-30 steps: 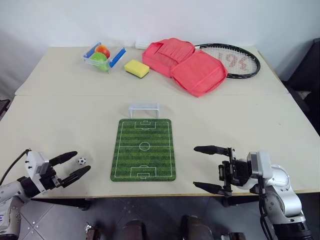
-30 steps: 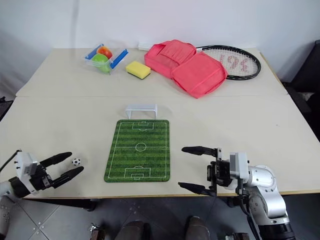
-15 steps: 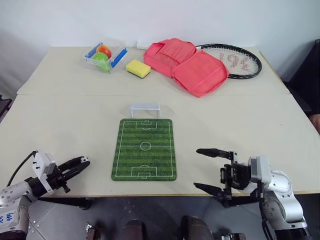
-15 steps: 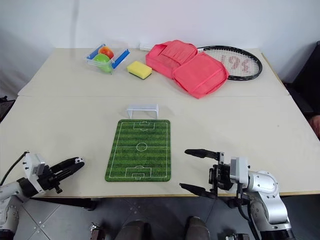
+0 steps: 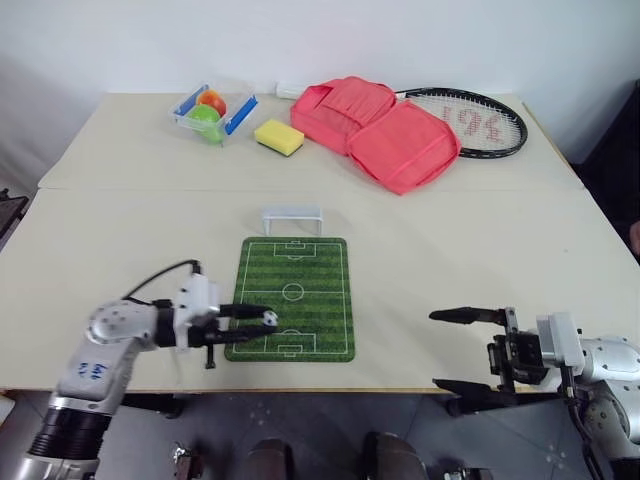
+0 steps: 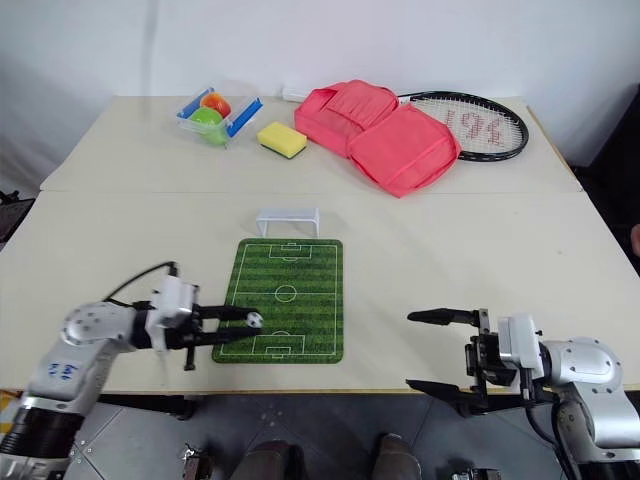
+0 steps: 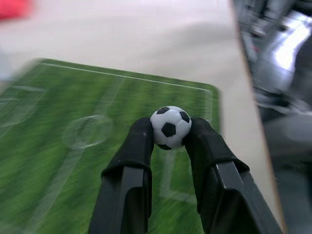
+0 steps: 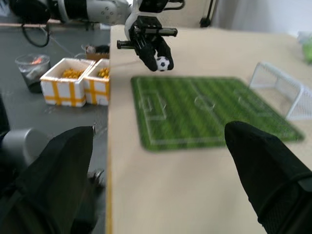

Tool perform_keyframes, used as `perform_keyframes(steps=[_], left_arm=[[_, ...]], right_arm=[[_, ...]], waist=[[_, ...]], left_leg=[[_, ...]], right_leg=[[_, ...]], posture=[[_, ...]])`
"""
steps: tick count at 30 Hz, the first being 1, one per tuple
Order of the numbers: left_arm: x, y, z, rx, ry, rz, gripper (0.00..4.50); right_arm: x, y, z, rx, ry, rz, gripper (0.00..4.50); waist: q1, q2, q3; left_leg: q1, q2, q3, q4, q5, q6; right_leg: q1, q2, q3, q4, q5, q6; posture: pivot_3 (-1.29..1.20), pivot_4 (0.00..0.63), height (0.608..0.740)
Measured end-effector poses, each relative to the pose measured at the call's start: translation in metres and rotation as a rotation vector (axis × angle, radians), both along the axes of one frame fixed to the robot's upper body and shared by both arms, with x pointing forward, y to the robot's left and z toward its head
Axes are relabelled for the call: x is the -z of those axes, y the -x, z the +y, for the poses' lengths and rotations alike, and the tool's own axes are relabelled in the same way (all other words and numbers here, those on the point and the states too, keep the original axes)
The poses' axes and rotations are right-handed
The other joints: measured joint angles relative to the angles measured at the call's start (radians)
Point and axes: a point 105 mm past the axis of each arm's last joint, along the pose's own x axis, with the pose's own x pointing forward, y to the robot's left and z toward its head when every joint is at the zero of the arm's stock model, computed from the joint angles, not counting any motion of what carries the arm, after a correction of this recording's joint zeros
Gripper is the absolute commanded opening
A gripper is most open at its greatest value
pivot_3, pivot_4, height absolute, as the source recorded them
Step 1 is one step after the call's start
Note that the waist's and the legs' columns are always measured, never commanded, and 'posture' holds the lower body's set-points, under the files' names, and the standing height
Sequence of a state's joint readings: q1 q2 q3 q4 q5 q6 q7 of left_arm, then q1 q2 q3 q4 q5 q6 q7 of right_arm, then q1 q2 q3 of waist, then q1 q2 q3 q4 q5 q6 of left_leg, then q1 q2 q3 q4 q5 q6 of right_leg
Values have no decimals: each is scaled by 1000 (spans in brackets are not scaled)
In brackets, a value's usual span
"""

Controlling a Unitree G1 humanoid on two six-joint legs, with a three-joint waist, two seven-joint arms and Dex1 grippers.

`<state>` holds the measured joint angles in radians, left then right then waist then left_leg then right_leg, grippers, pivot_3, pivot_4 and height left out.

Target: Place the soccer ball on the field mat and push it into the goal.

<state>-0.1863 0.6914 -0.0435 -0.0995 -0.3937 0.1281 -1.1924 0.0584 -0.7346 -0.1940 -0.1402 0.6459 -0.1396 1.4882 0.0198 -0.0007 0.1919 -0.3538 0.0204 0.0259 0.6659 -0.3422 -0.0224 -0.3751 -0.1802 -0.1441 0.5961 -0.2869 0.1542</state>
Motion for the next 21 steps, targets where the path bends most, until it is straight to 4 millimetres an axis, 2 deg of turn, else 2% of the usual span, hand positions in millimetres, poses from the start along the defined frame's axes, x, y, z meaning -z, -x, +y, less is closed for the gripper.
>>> perform_keyframes(steps=[4,7,10,18,21], left_arm=[[15,3,-13,45,-52,-4,834],[28,-4,-21,22,-45,-3,834],[24,-10,-22,17,-48,-40,834],[27,-11,-20,23,-58,-59,834],[28,-12,-22,18,-42,-49,1770]], right_arm=[[-1,2,1,0,3,-15,4500],[-5,2,5,6,-5,-31,4500],[-6,3,9,21,-17,-28,4500],[-7,7,14,50,-34,-13,4500],[-8,8,17,56,-43,-14,4500]], waist=[[5,0,0],[9,0,0],[8,0,0],[7,0,0],[7,0,0]], left_leg=[[0,0,0,2,0,0],[-1,0,0,2,0,0],[-1,0,0,2,0,0],[0,0,0,2,0,0],[0,0,0,2,0,0]], right_leg=[[0,0,1,0,0,1],[0,0,1,0,1,1],[0,0,1,0,1,1],[0,0,1,0,1,1],[0,0,1,0,1,1]], posture=[[0,150,740],[0,150,740],[0,150,740],[0,150,740],[0,150,740]])
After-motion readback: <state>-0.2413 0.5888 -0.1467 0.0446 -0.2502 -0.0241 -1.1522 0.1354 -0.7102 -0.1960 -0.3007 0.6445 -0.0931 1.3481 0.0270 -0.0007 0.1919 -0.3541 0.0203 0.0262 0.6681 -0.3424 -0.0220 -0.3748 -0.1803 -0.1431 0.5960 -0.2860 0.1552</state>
